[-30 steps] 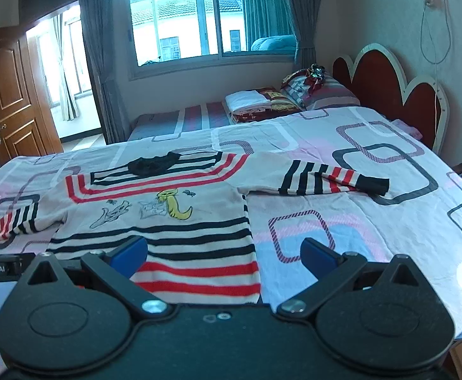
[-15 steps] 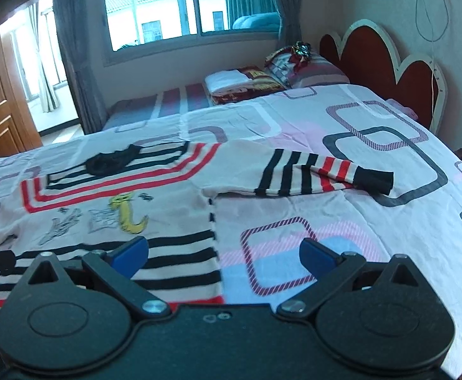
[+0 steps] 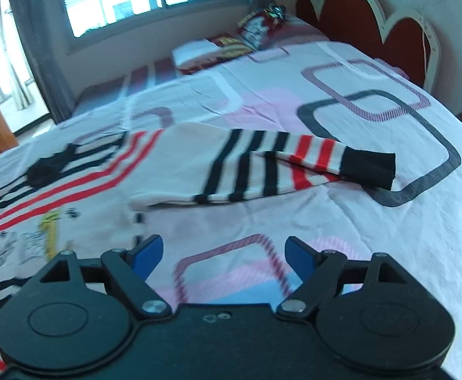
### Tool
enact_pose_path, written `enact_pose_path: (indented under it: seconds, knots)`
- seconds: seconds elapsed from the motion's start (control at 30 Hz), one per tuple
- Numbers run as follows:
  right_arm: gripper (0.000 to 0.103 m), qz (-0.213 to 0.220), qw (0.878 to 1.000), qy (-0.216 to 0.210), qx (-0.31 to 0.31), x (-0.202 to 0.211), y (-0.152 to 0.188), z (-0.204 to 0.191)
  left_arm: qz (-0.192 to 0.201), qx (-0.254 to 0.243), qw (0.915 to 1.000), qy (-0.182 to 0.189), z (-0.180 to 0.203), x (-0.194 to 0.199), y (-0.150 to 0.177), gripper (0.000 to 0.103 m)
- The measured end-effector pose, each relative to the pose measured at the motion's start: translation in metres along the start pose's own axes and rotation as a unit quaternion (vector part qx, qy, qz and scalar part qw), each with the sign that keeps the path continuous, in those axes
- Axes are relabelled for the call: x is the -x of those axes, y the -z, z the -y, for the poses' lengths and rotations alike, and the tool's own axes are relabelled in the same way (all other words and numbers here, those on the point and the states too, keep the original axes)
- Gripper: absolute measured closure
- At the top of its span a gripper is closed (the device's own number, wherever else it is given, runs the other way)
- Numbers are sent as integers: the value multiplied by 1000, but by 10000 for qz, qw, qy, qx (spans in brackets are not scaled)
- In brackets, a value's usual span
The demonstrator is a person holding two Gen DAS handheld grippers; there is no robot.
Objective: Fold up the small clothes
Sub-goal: 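Move the right tool toward the black cuff of a sweater sleeve, then close the right tool on the black sleeve cuff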
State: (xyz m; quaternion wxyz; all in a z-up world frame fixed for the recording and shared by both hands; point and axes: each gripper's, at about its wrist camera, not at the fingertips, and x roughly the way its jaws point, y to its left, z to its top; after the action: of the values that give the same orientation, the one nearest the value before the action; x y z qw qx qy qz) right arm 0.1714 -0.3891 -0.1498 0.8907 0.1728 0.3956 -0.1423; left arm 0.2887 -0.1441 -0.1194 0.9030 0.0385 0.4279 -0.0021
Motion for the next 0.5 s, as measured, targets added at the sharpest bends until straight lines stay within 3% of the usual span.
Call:
enact_pose_path:
  seconds: [0.2,0.5]
  knots:
    - [23,-179,9988,298,-350,-42,-18,40,-128,26,9998,-153,12,-33,-11,0]
    - [24,-344,9922,377,-1141,-83,-40,92,-198,65,9990,-395,12,-65,-25,0]
